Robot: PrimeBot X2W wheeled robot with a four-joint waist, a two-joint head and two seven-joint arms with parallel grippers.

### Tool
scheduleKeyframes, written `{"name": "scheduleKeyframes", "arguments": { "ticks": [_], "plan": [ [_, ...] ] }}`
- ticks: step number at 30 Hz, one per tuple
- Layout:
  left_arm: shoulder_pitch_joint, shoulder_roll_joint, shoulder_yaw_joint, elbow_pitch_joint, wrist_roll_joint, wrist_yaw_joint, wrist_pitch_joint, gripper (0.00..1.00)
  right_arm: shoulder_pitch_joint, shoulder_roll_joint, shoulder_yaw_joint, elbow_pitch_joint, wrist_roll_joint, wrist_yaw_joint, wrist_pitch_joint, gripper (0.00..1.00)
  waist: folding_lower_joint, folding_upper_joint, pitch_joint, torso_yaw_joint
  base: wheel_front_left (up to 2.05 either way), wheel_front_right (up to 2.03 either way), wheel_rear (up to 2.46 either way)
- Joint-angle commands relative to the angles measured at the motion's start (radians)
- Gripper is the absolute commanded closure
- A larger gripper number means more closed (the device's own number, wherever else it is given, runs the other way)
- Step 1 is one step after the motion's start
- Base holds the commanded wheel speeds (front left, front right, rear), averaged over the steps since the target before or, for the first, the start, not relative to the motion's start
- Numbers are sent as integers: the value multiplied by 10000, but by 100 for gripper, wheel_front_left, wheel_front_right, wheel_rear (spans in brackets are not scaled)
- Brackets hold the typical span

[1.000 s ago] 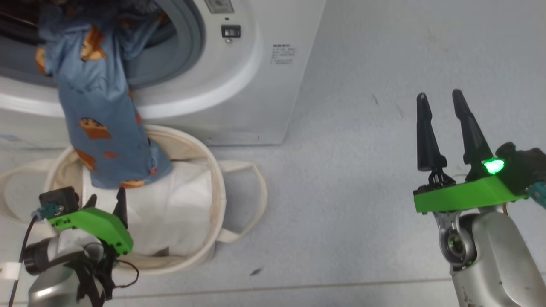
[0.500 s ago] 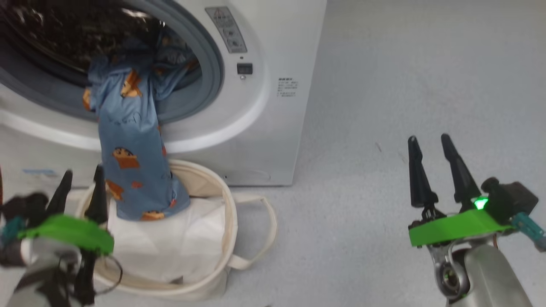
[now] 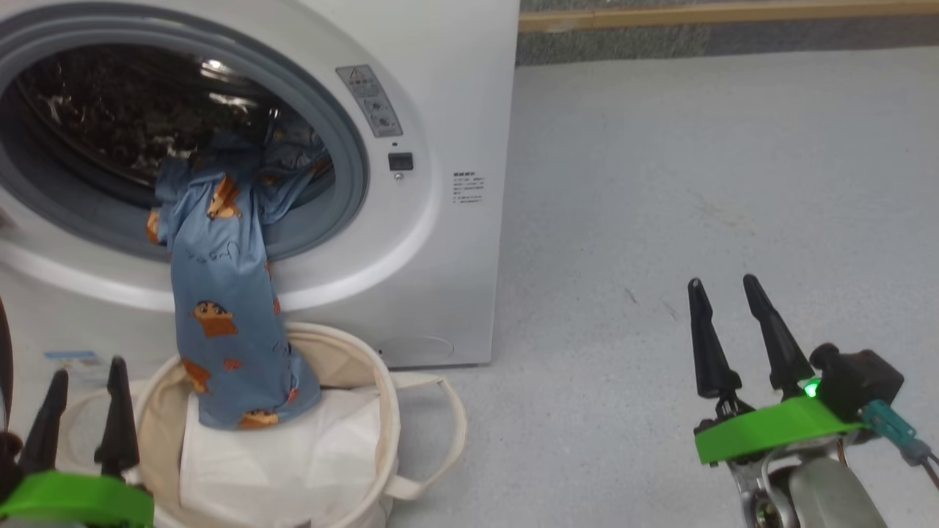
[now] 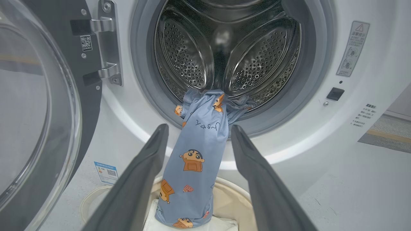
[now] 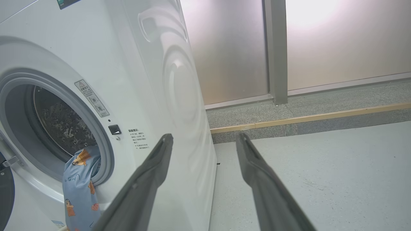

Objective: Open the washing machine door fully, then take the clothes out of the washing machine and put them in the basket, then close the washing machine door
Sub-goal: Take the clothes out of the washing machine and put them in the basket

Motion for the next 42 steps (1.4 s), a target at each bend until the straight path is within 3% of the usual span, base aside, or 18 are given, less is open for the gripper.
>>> {"name": "scheduleKeyframes", "arguments": {
  "ticks": [1, 11, 42],
  "plan": [
    [-68, 440, 454, -556, -25, 93, 52, 0, -70, 67, 217, -291, -149, 10, -124, 0, 0, -1, -130, -62, 0, 0, 0],
    [867, 308, 348, -1356, -230, 204, 425, 0, 112, 70, 302, -114, -302, 10, -124, 0, 0, -1, -519, -141, 0, 0, 0],
    [370, 239, 86, -780, -406, 123, 253, 0, -25, -29, 326, -2, -280, 10, -124, 0, 0, -1, -395, -112, 0, 0, 0]
  ]
}}
